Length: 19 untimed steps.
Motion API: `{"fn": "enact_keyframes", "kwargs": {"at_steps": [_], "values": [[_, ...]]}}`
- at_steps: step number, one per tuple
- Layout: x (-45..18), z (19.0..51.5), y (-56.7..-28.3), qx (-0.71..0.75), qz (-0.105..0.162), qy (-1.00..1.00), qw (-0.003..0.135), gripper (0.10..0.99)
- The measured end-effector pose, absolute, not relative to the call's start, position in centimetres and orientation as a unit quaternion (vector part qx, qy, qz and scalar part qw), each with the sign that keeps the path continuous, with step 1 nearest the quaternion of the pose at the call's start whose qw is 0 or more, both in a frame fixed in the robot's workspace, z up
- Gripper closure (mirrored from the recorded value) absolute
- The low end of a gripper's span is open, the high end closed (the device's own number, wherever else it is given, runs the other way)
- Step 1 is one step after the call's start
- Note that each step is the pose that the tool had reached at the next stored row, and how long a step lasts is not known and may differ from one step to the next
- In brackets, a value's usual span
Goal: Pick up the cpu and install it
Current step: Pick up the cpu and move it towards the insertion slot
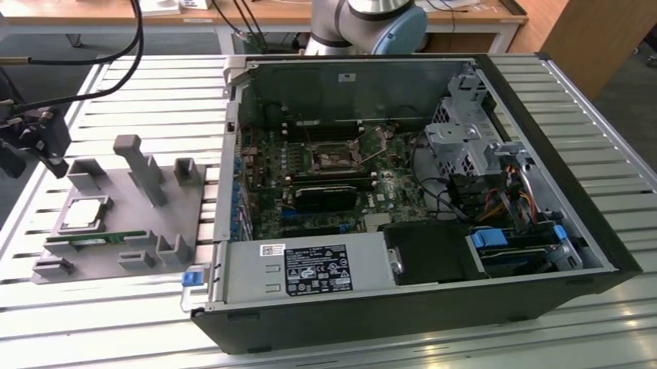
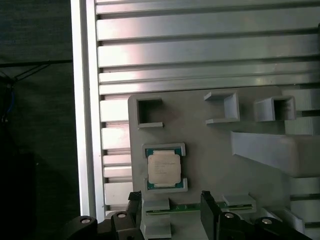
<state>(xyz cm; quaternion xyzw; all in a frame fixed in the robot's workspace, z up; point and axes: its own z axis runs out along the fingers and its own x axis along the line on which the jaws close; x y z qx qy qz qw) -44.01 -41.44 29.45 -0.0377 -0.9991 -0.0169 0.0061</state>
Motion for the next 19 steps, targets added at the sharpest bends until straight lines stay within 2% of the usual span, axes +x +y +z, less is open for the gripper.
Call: {"fn": "enact_keyframes", "kwargs": {"at_steps": [19], "values": [[-44.0,28.3,-41.5,-0.038,-0.017,-0.999,0.006,0.498]]}}
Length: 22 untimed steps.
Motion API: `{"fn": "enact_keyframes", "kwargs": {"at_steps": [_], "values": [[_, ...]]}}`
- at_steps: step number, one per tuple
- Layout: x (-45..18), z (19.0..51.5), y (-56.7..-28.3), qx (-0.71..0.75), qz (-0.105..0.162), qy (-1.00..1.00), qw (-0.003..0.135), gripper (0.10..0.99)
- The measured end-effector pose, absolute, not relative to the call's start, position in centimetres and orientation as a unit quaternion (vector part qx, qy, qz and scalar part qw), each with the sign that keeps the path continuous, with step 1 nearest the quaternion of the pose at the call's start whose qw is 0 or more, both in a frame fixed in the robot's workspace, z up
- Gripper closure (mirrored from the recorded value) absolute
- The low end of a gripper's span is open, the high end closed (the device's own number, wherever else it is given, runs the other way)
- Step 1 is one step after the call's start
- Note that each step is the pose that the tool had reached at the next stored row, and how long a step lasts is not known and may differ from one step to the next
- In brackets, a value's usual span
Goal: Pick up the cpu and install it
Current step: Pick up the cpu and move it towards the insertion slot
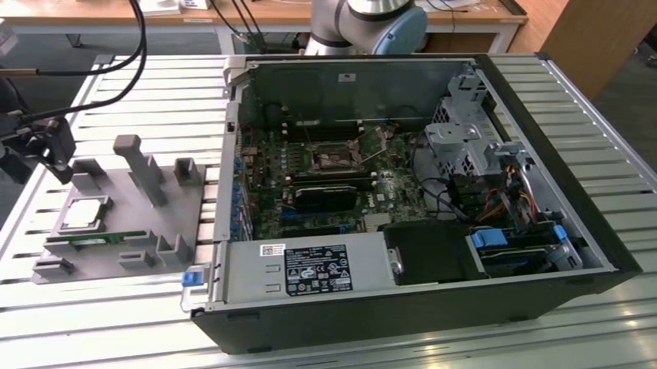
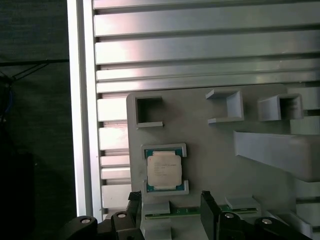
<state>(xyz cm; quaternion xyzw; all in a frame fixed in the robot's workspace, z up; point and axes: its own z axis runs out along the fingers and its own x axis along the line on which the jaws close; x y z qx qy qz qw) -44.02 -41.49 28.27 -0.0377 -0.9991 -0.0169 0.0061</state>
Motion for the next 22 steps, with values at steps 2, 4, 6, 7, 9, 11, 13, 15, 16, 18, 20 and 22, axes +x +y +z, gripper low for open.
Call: {"fn": "enact_keyframes", "kwargs": {"at_steps": [2,4,6,7,9,11,13,15,16,18,20,22], "values": [[-44.02,28.21,-41.49,-0.038,-0.017,-0.999,0.006,0.498],[-44.02,28.13,-41.49,-0.038,-0.017,-0.999,0.006,0.498],[-44.02,28.07,-41.49,-0.038,-0.017,-0.999,0.006,0.498],[-44.02,28.04,-41.49,-0.038,-0.017,-0.999,0.006,0.498],[-44.02,27.97,-41.49,-0.038,-0.017,-0.999,0.006,0.498],[-44.02,27.9,-41.49,-0.038,-0.017,-0.999,0.006,0.498],[-44.02,27.83,-41.49,-0.038,-0.017,-0.999,0.006,0.498],[-44.02,27.77,-41.49,-0.038,-0.017,-0.999,0.006,0.498],[-44.02,27.74,-41.49,-0.038,-0.017,-0.999,0.006,0.498],[-44.02,27.59,-41.49,-0.038,-0.017,-0.999,0.006,0.498],[-44.02,27.49,-41.49,-0.038,-0.017,-0.999,0.006,0.498],[-44.02,27.43,-41.49,-0.038,-0.017,-0.999,0.006,0.498]]}}
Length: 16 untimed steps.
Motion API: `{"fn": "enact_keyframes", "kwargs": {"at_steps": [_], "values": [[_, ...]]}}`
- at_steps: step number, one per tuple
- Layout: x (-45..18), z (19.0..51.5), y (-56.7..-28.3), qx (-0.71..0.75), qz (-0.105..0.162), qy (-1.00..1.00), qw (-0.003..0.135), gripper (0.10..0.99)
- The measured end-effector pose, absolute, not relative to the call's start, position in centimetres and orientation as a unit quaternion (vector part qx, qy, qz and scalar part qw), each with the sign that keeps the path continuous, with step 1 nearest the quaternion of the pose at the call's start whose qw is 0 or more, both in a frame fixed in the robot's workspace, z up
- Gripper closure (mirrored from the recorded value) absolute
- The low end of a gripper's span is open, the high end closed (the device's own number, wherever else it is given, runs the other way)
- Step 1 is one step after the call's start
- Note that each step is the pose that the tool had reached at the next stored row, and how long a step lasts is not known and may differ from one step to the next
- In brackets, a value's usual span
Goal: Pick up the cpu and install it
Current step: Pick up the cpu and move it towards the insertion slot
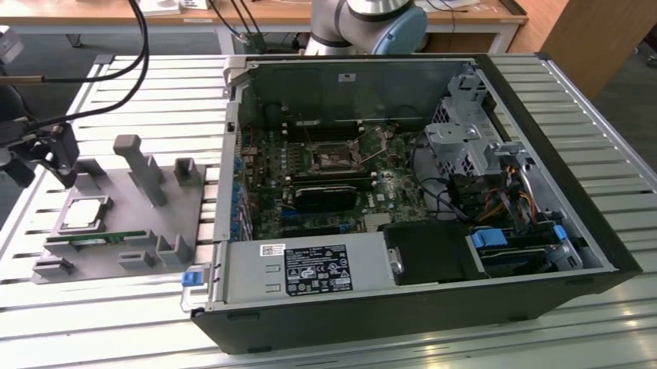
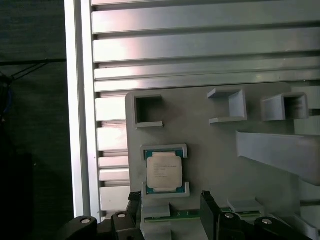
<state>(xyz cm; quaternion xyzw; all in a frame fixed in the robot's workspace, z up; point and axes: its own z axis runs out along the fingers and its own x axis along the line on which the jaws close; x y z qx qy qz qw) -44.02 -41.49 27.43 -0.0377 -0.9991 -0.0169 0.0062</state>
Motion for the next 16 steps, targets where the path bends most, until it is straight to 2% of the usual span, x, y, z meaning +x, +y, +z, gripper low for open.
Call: {"fn": "enact_keyframes", "kwargs": {"at_steps": [16], "values": [[-44.2,26.3,-41.5,-0.038,-0.017,-0.999,0.006,0.498]]}}
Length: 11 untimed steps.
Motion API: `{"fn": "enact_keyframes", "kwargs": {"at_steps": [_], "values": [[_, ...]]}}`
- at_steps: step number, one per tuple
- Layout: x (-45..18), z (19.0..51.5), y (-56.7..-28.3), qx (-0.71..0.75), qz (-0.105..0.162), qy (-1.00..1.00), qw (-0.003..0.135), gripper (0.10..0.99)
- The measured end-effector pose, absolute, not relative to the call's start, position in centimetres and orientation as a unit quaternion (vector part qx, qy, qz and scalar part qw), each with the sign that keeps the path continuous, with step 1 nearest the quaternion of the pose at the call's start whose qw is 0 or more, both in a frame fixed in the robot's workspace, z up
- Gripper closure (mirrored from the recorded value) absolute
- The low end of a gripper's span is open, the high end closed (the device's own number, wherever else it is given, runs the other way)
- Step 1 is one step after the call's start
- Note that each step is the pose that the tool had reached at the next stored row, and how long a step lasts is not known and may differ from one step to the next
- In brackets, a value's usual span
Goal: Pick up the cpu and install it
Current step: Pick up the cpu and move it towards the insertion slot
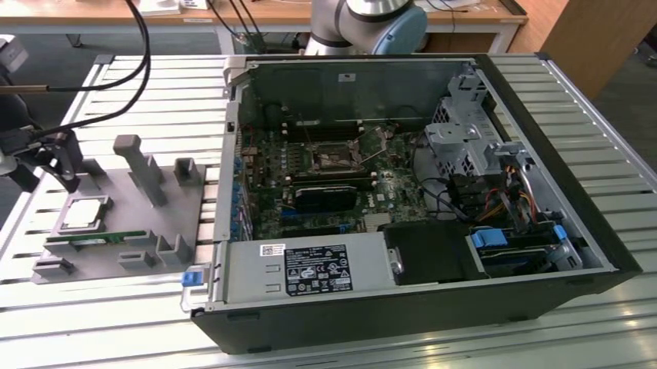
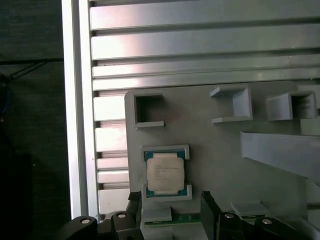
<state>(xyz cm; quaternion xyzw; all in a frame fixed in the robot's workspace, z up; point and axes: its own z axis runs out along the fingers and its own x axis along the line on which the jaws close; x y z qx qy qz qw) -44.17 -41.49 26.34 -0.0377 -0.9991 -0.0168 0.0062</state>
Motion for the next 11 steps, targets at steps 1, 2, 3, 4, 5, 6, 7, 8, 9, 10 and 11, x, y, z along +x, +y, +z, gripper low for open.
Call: {"fn": "enact_keyframes", "kwargs": {"at_steps": [1,2,3,4,5,6,7,8,9,10,11], "values": [[-44.2,26.2,-41.5,-0.038,-0.017,-0.999,0.006,0.498],[-44.2,26.1,-41.5,-0.038,-0.017,-0.999,0.006,0.498],[-44.2,25.9,-41.5,-0.038,-0.017,-0.999,0.006,0.498],[-44.2,25.8,-41.5,-0.038,-0.017,-0.999,0.006,0.498],[-44.2,25.7,-41.5,-0.038,-0.017,-0.999,0.006,0.498],[-44.2,25.7,-41.5,-0.038,-0.017,-0.999,0.006,0.498],[-44.2,25.6,-41.5,-0.038,-0.017,-0.999,0.006,0.498],[-44.2,25.5,-41.5,-0.038,-0.017,-0.999,0.006,0.498],[-44.2,25.4,-41.5,-0.038,-0.017,-0.999,0.006,0.498],[-44.2,25.3,-41.5,-0.038,-0.017,-0.999,0.006,0.498],[-44.2,25.2,-41.5,-0.038,-0.017,-0.999,0.006,0.498]]}}
